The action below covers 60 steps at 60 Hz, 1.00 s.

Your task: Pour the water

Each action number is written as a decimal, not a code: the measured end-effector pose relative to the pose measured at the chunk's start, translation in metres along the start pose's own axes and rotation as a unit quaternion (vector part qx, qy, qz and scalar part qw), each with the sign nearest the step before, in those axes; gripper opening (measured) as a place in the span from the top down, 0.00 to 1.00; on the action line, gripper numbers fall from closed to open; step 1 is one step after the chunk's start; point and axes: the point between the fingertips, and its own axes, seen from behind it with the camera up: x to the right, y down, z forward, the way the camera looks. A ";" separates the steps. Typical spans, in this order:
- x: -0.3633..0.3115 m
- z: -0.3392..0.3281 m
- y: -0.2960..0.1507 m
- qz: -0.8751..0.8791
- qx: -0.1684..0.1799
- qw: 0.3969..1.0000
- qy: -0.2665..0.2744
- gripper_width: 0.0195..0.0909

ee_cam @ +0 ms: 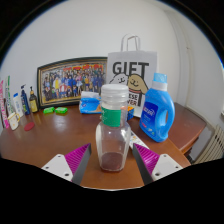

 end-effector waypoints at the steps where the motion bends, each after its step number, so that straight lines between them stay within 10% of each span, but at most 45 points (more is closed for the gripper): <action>1: 0.000 0.003 0.000 0.000 0.001 1.000 -0.002 0.09; 12: 0.002 0.027 -0.008 0.007 0.018 1.000 -0.007 0.50; 26: 0.001 0.027 -0.010 -0.022 0.036 0.999 -0.013 0.67; 60: -0.105 0.025 -0.147 -0.236 0.075 0.966 0.080 0.67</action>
